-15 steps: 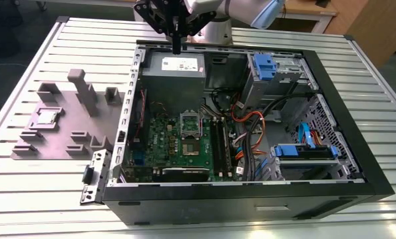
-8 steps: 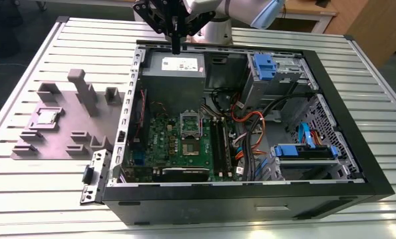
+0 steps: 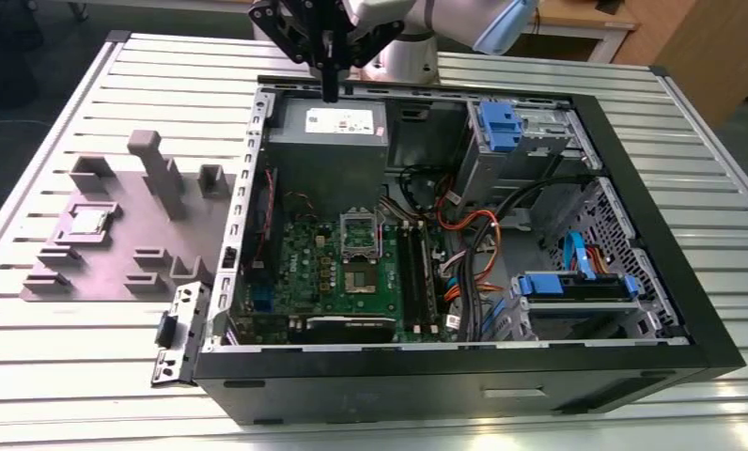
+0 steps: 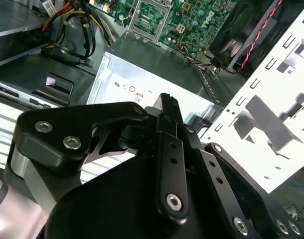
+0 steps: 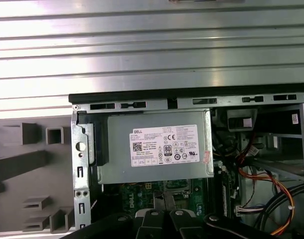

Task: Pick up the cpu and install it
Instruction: 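Reach for the cpu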

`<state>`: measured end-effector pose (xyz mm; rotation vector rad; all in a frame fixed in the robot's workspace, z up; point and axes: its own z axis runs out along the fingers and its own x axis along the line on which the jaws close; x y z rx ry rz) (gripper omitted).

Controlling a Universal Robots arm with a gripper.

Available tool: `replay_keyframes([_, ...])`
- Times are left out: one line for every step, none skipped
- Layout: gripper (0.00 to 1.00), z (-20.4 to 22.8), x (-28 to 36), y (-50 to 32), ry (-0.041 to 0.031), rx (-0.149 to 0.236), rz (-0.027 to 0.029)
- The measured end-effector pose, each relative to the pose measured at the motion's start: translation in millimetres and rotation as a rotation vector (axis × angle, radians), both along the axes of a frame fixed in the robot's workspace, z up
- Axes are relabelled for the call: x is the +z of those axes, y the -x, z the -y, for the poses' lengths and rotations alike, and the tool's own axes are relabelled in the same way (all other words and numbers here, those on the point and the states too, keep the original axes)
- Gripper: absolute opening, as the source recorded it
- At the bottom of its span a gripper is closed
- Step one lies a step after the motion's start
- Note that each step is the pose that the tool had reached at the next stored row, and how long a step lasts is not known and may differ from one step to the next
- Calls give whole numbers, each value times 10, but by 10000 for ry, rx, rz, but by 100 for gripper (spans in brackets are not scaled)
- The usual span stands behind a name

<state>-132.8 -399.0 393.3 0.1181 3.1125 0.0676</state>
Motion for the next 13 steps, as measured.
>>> replay_keyframes([11,0,0,9,0,0,1])
replay_keyframes([11,0,0,20,0,0,0])
replay_keyframes([11,0,0,30,1,1,0])
replay_keyframes([11,0,0,40,0,1,0])
replay_keyframes([11,0,0,50,0,1,0])
replay_keyframes([11,0,-1,57,-1,0,1])
replay_keyframes([11,-1,-1,58,-1,1,1])
replay_keyframes([11,-1,-1,58,-1,2,0])
replay_keyframes([11,0,0,58,1,3,0])
replay_keyframes([11,0,0,59,0,2,0])
replay_keyframes([11,0,0,60,0,1,0])
replay_keyframes([11,0,0,60,0,1,0])
replay_keyframes([11,0,0,60,0,1,0])
